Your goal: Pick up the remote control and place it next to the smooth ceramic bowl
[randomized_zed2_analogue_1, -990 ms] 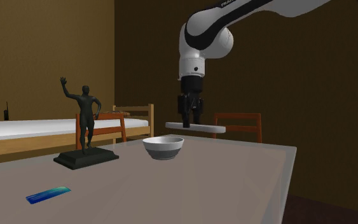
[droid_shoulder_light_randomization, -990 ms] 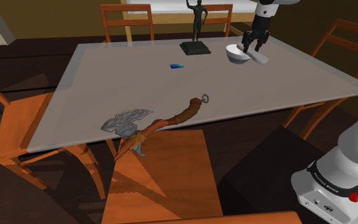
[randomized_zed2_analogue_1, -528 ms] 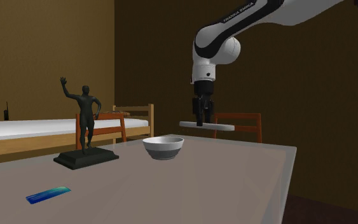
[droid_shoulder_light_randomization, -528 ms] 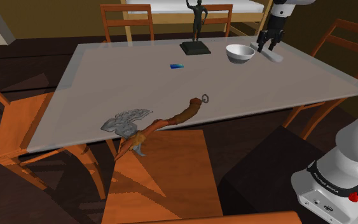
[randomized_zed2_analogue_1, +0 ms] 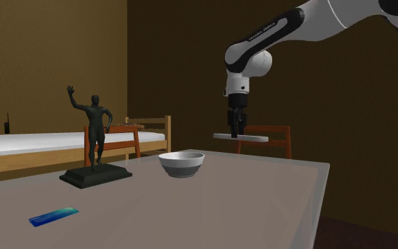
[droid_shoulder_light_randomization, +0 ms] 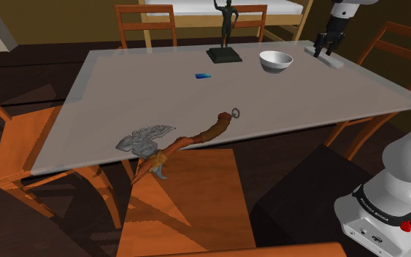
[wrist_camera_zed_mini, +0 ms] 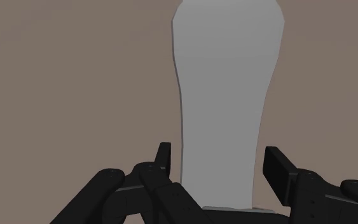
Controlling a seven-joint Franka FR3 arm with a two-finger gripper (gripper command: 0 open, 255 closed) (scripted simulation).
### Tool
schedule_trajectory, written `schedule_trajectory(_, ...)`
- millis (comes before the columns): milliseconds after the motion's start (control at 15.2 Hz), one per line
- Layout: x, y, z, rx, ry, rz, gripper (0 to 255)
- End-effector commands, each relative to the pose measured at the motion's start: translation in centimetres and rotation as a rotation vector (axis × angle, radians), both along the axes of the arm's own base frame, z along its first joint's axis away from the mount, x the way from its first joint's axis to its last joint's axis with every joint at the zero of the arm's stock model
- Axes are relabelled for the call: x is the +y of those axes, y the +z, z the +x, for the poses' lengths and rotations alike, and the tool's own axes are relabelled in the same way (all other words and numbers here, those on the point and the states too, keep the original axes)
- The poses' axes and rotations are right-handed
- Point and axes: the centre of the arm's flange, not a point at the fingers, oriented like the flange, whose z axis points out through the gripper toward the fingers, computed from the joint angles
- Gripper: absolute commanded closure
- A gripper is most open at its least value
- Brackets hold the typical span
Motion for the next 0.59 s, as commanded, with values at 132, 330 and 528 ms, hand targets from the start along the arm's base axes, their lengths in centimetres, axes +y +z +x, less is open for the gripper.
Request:
schedule_trajectory(132, -4.8, 0.1, -1.8, 0.0, 0.002, 0.0, 255)
schedule_trajectory(330, -7.2, -0.4, -2.7, 0.0, 0.002, 0.0, 255)
schedule_trajectory(528, -7.2, -2.0, -2.7, 0.0, 0.002, 0.0, 255)
